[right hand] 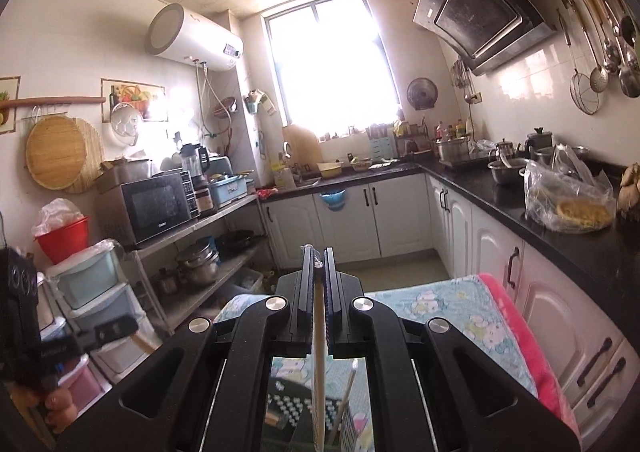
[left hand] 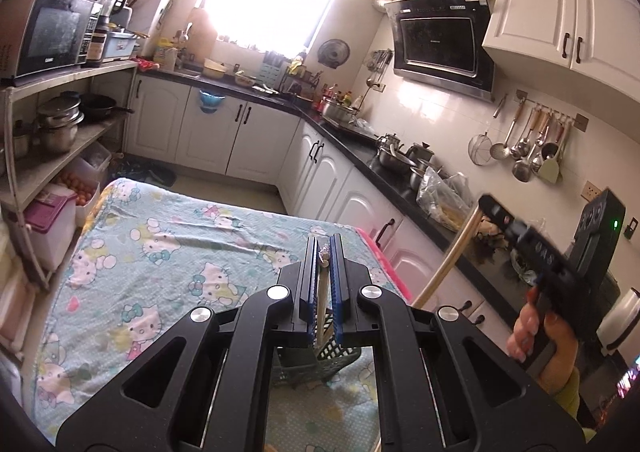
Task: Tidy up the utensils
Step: 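Lift the left tool's chopstick above the caddy while the right tool carries its own, then lower into the caddy and open the left tool while the right tool opens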
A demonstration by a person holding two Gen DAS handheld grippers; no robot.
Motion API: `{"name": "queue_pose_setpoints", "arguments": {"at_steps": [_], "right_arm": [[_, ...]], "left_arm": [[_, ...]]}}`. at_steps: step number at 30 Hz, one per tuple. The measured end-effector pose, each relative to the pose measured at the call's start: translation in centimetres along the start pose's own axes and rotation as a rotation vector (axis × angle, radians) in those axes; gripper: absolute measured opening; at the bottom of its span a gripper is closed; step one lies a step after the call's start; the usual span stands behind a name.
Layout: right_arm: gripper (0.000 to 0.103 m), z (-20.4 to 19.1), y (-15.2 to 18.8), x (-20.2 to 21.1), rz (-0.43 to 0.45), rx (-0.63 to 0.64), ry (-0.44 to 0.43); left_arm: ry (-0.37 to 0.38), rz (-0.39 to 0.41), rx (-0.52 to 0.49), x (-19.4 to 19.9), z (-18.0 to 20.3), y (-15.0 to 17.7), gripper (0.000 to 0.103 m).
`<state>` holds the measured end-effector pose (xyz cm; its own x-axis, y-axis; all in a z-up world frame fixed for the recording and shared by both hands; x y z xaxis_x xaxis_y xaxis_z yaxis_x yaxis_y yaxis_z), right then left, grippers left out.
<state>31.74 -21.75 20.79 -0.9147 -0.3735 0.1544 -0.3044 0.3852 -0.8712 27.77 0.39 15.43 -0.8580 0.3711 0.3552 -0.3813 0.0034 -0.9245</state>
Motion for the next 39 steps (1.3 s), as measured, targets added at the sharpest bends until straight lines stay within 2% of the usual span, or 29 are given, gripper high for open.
{"name": "queue_pose_setpoints", "arguments": {"at_steps": [7,16,23,39], "right_arm": [[0.005,0.1,-0.8,-2.5,0.022,-0.019,-0.004],[0.005,0.0,-0.5,-3.6,0.039,-0.019,-0.017],[0.005,-0.1,1.7,-5.0,0.032,0.0,-0.013],[0.005,2.5,5.9,-5.8,0.03,-0.084,-0.03]], "left_arm": [[-0.012,-0.026,0.018,-1.4,-1.1,1.1,0.003],[-0.028,-0.055,0.036,-2.9,-1.8,3.3,0.003],[-0.016,-0.081,0.051,-4.2,-1.8,5.5,0.003],[-0.007,-0.097,0.054,-5.0,-0.7,8.3,0.003]]}}
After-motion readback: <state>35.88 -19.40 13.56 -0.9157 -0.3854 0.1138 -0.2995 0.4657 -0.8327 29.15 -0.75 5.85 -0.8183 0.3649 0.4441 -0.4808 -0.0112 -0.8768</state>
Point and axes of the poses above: each gripper's, at about its wrist camera, not at the fingertips, and x roughly against the way its jaws point, z to its right, y to its underside, the point moved 9 cm from there along -x, roughly the way its jaws point, and after that the axes turned 15 degrees about -x, right-handed, at the moved point
